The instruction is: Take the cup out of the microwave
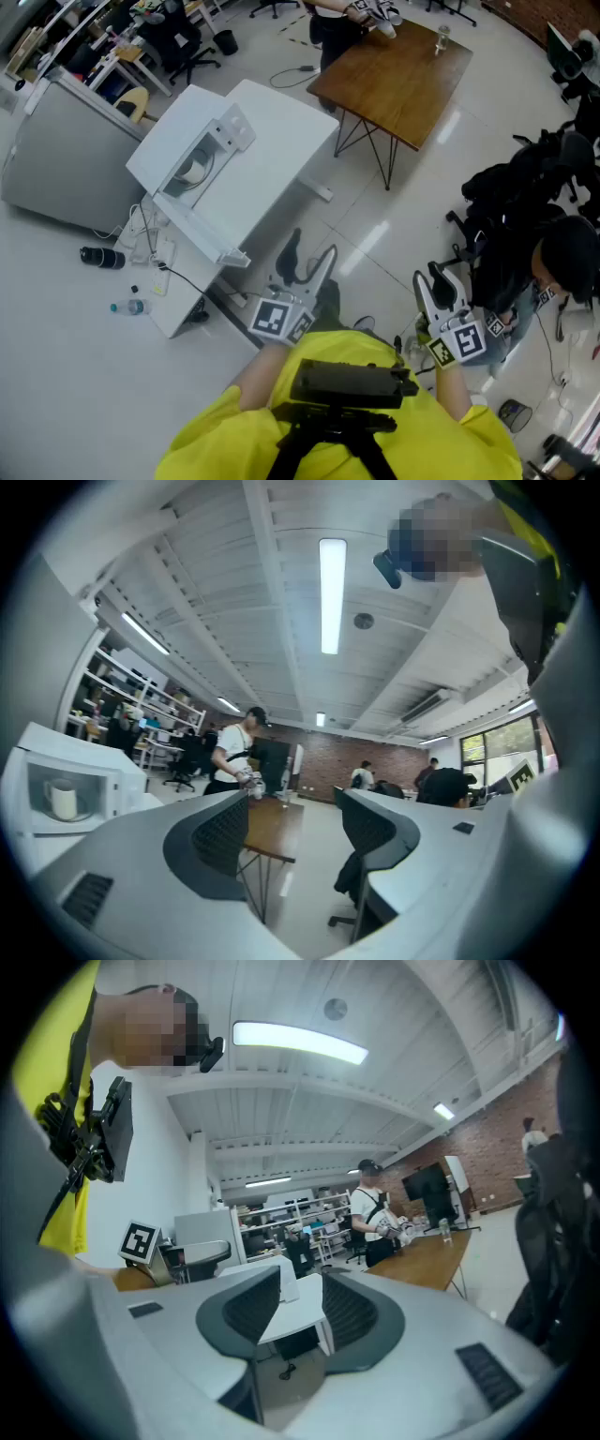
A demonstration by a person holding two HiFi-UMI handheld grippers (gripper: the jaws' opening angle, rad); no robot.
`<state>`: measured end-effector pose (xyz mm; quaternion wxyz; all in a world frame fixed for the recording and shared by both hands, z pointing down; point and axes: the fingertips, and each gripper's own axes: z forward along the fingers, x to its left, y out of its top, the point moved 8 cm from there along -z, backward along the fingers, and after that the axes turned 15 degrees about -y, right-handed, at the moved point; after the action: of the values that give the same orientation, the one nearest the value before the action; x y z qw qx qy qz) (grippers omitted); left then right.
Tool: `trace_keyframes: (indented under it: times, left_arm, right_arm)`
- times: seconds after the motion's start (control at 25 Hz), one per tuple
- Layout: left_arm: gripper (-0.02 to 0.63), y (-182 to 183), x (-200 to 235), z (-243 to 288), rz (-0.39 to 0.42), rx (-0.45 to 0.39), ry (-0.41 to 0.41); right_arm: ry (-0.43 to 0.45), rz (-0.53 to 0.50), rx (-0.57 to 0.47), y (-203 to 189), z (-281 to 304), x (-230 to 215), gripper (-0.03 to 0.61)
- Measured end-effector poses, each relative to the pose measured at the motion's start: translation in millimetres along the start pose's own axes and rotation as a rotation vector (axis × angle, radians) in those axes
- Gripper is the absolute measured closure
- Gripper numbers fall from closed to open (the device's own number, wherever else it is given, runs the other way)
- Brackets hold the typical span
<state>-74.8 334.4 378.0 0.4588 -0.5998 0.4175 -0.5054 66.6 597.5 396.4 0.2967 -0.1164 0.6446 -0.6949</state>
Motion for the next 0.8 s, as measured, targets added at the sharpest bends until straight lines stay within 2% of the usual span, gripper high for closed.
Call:
trace_keyframes:
  times: [0.2, 0.32, 0.48, 0.68, 0.76, 0.8]
  left_arm:
    - [0.316, 9, 91, -35, -0.031, -0.023, 0.162]
    - [0.316, 18, 140, -49, 0.006, -0.030, 0.264]
    - [0.334, 33, 212, -66, -0.031, -0.066, 0.393]
    - [0.344, 60, 277, -85, -0.016, -0.081, 0.506]
    - [0.347, 64, 295, -94, -0.017, -0.074, 0.553]
    - [0.350, 65, 304, -99, -0.021, -0.069, 0.576]
  right_arm:
    - [0.103, -0.036, 0.013, 7, 102, 37, 0.434]
    - [0.207, -0.063, 0.035, 10, 174, 72, 0.434]
    - [0.360, -0.099, 0.072, 15, 275, 130, 0.434]
    - [0.531, -0.181, 0.093, 22, 384, 204, 0.434]
    - [0.597, -0.219, 0.122, 15, 417, 231, 0.365]
    - [0.623, -0.218, 0.142, 10, 432, 243, 0.365]
